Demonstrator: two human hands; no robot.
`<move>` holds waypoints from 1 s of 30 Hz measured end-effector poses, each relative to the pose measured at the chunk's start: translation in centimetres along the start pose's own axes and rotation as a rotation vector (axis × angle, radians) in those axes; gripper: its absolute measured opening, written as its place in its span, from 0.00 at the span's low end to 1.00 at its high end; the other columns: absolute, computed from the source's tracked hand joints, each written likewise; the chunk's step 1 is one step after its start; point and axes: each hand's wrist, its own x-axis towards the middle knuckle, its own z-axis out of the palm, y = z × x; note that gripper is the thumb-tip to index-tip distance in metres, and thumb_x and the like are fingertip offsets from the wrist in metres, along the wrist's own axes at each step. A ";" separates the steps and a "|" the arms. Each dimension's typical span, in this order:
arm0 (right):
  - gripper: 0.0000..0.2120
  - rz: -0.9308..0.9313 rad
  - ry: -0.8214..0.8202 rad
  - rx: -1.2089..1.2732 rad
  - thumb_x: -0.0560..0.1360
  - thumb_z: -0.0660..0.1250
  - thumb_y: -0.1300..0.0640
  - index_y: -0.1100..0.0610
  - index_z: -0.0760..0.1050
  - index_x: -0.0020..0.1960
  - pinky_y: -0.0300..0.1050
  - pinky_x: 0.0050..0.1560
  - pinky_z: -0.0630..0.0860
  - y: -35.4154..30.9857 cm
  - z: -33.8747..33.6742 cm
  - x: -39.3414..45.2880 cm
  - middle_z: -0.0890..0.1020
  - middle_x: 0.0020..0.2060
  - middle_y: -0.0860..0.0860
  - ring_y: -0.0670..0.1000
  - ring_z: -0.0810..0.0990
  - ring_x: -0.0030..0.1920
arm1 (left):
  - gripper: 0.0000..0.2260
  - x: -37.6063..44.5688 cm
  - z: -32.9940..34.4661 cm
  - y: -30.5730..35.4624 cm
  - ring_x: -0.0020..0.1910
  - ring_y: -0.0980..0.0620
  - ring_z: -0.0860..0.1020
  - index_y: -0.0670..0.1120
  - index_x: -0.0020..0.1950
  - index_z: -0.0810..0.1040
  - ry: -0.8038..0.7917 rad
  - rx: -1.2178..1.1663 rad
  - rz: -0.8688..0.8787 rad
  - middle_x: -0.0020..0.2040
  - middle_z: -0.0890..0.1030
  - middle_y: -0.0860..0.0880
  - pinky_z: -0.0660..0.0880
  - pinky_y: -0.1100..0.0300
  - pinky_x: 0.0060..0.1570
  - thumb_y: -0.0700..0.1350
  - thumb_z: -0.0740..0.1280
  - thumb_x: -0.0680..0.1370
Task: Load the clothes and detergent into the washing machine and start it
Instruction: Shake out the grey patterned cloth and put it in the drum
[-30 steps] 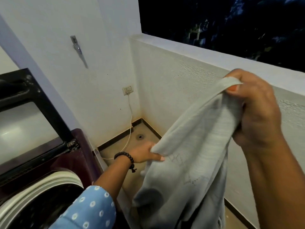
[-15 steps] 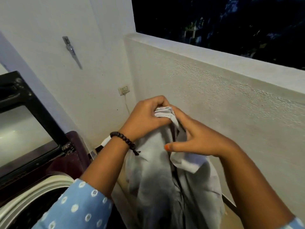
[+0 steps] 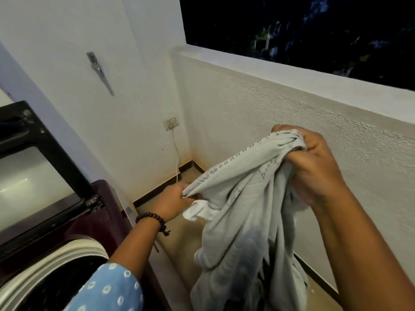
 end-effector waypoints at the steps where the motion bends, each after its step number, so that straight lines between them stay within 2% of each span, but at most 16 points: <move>1: 0.21 -0.025 -0.012 0.014 0.63 0.55 0.74 0.50 0.73 0.27 0.35 0.32 0.67 -0.2 -0.1 -0.1 0.72 0.26 0.42 0.43 0.69 0.28 | 0.05 0.3 0.2 -0.4 0.44 0.51 0.79 0.51 0.45 0.79 0.041 -0.007 -0.026 0.41 0.79 0.53 0.70 0.69 0.37 0.41 0.69 0.76; 4: 0.21 -0.065 -0.023 0.031 0.63 0.54 0.75 0.50 0.69 0.27 0.37 0.31 0.64 -0.1 -0.8 -0.4 0.68 0.26 0.44 0.44 0.66 0.27 | 0.16 0.9 -0.9 -0.2 0.38 0.47 0.78 0.53 0.35 0.75 0.189 -0.054 -0.056 0.34 0.78 0.52 0.71 0.67 0.34 0.32 0.65 0.74; 6: 0.20 -0.027 -0.067 -0.096 0.65 0.57 0.74 0.49 0.73 0.29 0.37 0.33 0.68 0.5 -2.0 -0.7 0.73 0.28 0.44 0.45 0.71 0.30 | 0.13 1.2 -2.5 1.1 0.35 0.48 0.76 0.47 0.41 0.77 0.372 -0.321 -0.046 0.36 0.77 0.49 0.70 0.69 0.29 0.31 0.60 0.77; 7: 0.16 0.013 -0.150 -0.233 0.67 0.61 0.70 0.50 0.76 0.33 0.38 0.35 0.71 0.7 -2.7 -0.8 0.76 0.31 0.45 0.45 0.75 0.33 | 0.11 1.1 -3.5 2.2 0.34 0.48 0.76 0.44 0.46 0.77 0.446 -0.506 -0.023 0.38 0.78 0.46 0.70 0.68 0.28 0.31 0.58 0.78; 9: 0.06 0.232 -0.474 -0.562 0.68 0.70 0.57 0.51 0.80 0.45 0.45 0.45 0.78 0.6 -3.7 -0.9 0.80 0.43 0.48 0.46 0.80 0.44 | 0.10 0.6 -5.5 4.2 0.39 0.49 0.78 0.44 0.50 0.77 0.509 -0.750 0.123 0.43 0.79 0.46 0.75 0.63 0.33 0.32 0.58 0.80; 11: 0.17 0.442 -0.755 -0.788 0.68 0.75 0.49 0.46 0.79 0.56 0.46 0.57 0.76 1.0 -4.1 -1.1 0.78 0.54 0.43 0.42 0.78 0.55 | 0.10 0.0 -6.7 6.2 0.48 0.51 0.80 0.47 0.50 0.77 0.491 -0.810 0.288 0.47 0.81 0.50 0.78 0.58 0.47 0.34 0.60 0.80; 12: 0.20 0.469 -0.761 -0.814 0.68 0.76 0.47 0.42 0.77 0.59 0.41 0.61 0.74 1.3 -3.7 -1.1 0.77 0.58 0.39 0.39 0.75 0.59 | 0.10 -0.4 -7.1 7.1 0.51 0.50 0.81 0.47 0.50 0.77 0.452 -0.878 0.338 0.49 0.82 0.49 0.78 0.56 0.51 0.34 0.60 0.80; 14: 0.27 0.361 -0.514 -0.761 0.68 0.76 0.46 0.38 0.72 0.64 0.35 0.64 0.68 1.5 -2.1 -0.7 0.74 0.62 0.32 0.32 0.70 0.63 | 0.08 -1.2 -7.4 9.1 0.50 0.47 0.82 0.46 0.48 0.76 0.300 -1.099 0.399 0.47 0.84 0.46 0.79 0.55 0.50 0.36 0.60 0.78; 16: 0.34 0.294 -0.263 -0.666 0.67 0.77 0.47 0.35 0.66 0.68 0.31 0.63 0.67 2.3 -0.8 -0.3 0.70 0.63 0.29 0.27 0.66 0.63 | 0.06 -1.9 -7.4 10.3 0.47 0.46 0.83 0.45 0.48 0.77 0.172 -1.197 0.450 0.44 0.85 0.45 0.80 0.54 0.47 0.38 0.62 0.75; 19: 0.32 0.352 -0.288 -0.456 0.70 0.76 0.54 0.35 0.64 0.66 0.22 0.52 0.69 3.7 0.8 -0.1 0.73 0.60 0.29 0.26 0.71 0.58 | 0.06 -2.3 -7.1 10.5 0.47 0.46 0.83 0.46 0.50 0.78 0.106 -1.107 0.522 0.46 0.84 0.45 0.80 0.53 0.47 0.40 0.63 0.75; 20: 0.28 0.367 -0.312 -0.403 0.72 0.74 0.56 0.40 0.68 0.67 0.25 0.53 0.71 4.4 1.2 -0.2 0.77 0.60 0.34 0.30 0.75 0.58 | 0.07 -2.4 -7.0 10.4 0.48 0.46 0.83 0.45 0.51 0.78 0.126 -1.039 0.536 0.47 0.84 0.45 0.80 0.54 0.48 0.40 0.64 0.75; 22: 0.17 0.355 -0.251 -0.317 0.75 0.70 0.58 0.52 0.77 0.64 0.40 0.56 0.78 5.2 1.5 -0.3 0.83 0.56 0.46 0.43 0.81 0.56 | 0.07 -2.4 -7.0 10.0 0.50 0.48 0.82 0.44 0.52 0.78 0.198 -0.895 0.551 0.48 0.84 0.47 0.79 0.56 0.48 0.39 0.65 0.75; 24: 0.08 0.320 -0.155 -0.248 0.76 0.69 0.56 0.57 0.82 0.54 0.51 0.49 0.78 5.3 1.3 0.0 0.84 0.46 0.59 0.52 0.82 0.47 | 0.08 -2.7 -7.4 9.4 0.49 0.48 0.82 0.44 0.52 0.79 0.260 -0.796 0.537 0.48 0.84 0.47 0.79 0.53 0.48 0.38 0.68 0.74; 25: 0.07 0.292 -0.101 -0.228 0.76 0.69 0.56 0.57 0.83 0.51 0.51 0.45 0.77 5.2 1.1 0.2 0.83 0.44 0.64 0.54 0.80 0.43 | 0.09 -2.8 -7.6 9.0 0.48 0.47 0.82 0.46 0.52 0.80 0.277 -0.765 0.520 0.48 0.84 0.47 0.78 0.50 0.46 0.39 0.71 0.73; 27: 0.05 0.251 -0.011 -0.191 0.76 0.68 0.60 0.57 0.83 0.47 0.45 0.43 0.76 4.8 0.4 0.6 0.83 0.41 0.61 0.52 0.80 0.41 | 0.11 -3.3 -8.0 8.4 0.46 0.46 0.80 0.48 0.51 0.81 0.283 -0.721 0.497 0.48 0.84 0.47 0.79 0.48 0.45 0.41 0.75 0.70; 30: 0.08 0.213 0.016 -0.165 0.75 0.67 0.67 0.58 0.82 0.48 0.37 0.40 0.76 4.0 -0.3 1.2 0.84 0.39 0.50 0.45 0.81 0.40 | 0.19 -4.0 -8.5 7.6 0.53 0.49 0.80 0.48 0.56 0.79 0.256 -0.621 0.485 0.54 0.83 0.48 0.79 0.56 0.54 0.48 0.77 0.67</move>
